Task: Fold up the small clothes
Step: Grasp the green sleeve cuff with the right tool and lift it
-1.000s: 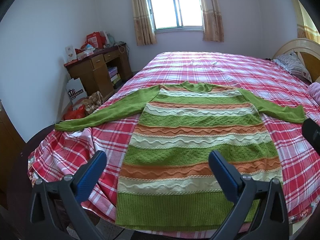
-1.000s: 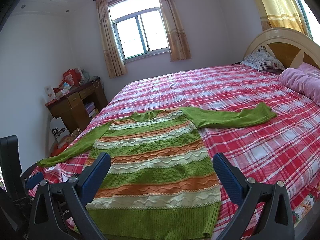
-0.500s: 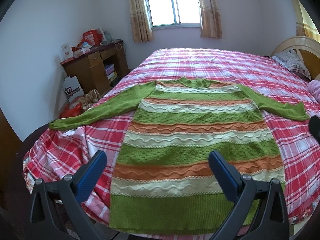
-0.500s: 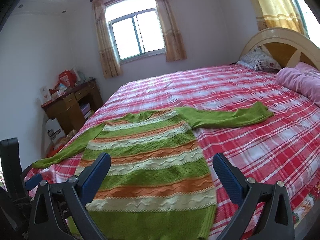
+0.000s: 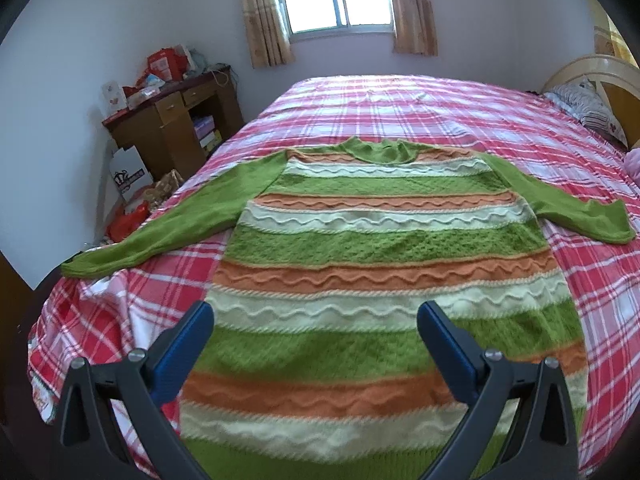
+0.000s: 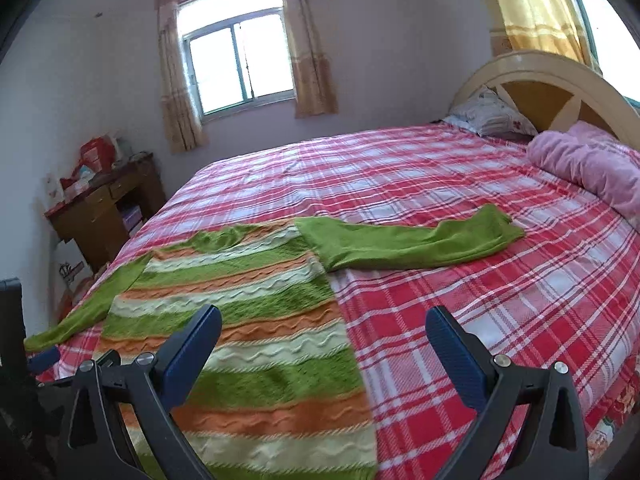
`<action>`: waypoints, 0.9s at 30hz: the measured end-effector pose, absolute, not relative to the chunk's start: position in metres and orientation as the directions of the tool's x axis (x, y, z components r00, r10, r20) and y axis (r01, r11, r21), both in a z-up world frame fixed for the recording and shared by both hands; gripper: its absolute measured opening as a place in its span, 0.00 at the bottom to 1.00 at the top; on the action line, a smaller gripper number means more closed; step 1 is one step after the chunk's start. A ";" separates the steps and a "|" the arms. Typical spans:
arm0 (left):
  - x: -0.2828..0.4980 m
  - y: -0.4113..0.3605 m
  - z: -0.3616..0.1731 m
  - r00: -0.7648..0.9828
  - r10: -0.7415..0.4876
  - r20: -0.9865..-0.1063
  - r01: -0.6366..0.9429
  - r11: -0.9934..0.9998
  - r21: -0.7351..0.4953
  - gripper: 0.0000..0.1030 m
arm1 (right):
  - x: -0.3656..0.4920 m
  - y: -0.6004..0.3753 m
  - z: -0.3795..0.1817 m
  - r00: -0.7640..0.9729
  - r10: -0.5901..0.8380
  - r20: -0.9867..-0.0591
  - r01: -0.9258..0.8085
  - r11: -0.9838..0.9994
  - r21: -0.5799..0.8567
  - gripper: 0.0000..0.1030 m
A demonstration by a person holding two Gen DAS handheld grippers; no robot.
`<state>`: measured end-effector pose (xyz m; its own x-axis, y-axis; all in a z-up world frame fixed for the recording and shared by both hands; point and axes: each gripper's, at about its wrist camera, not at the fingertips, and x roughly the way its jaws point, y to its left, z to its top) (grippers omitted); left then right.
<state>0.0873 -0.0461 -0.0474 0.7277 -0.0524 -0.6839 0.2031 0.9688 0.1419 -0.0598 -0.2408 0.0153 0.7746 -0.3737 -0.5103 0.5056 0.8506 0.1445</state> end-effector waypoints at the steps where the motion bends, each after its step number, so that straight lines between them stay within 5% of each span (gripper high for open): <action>1: 0.091 -0.049 -0.048 0.726 -0.052 -0.686 0.207 0.968 0.146 1.00 | -0.058 -0.246 0.014 0.771 -0.379 -0.513 0.515 0.844 0.150 0.99; 9: 0.134 -0.047 -0.062 0.659 -0.198 -0.726 0.290 0.957 0.003 1.00 | -0.054 -0.333 -0.014 0.694 -0.366 -0.620 0.625 0.734 0.266 0.99; 13: 0.164 -0.044 -0.066 0.700 -0.129 -0.703 0.235 0.970 0.056 1.00 | -0.077 -0.414 -0.026 0.660 -0.395 -0.639 0.719 0.580 0.383 0.99; 15: 0.183 -0.041 -0.069 0.731 -0.058 -0.680 0.180 0.977 0.110 1.00 | -0.087 -0.445 -0.025 0.641 -0.426 -0.639 0.750 0.524 0.403 0.94; 18: 0.207 -0.031 -0.077 0.747 -0.007 -0.665 0.121 0.985 0.125 1.00 | -0.095 -0.506 -0.031 0.666 -0.400 -0.630 0.743 0.439 0.506 0.66; 27: 0.239 -0.020 -0.119 0.703 0.038 -0.710 0.058 0.992 0.111 1.00 | -0.058 -0.605 -0.091 0.698 -0.277 -0.661 0.716 0.255 0.649 0.64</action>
<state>0.2390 -0.0200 -0.1186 0.7034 0.0384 -0.7097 0.0579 0.9921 0.1110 -0.0577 -0.6054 -0.0909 0.6978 -0.2772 -0.6605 0.7162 0.2555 0.6494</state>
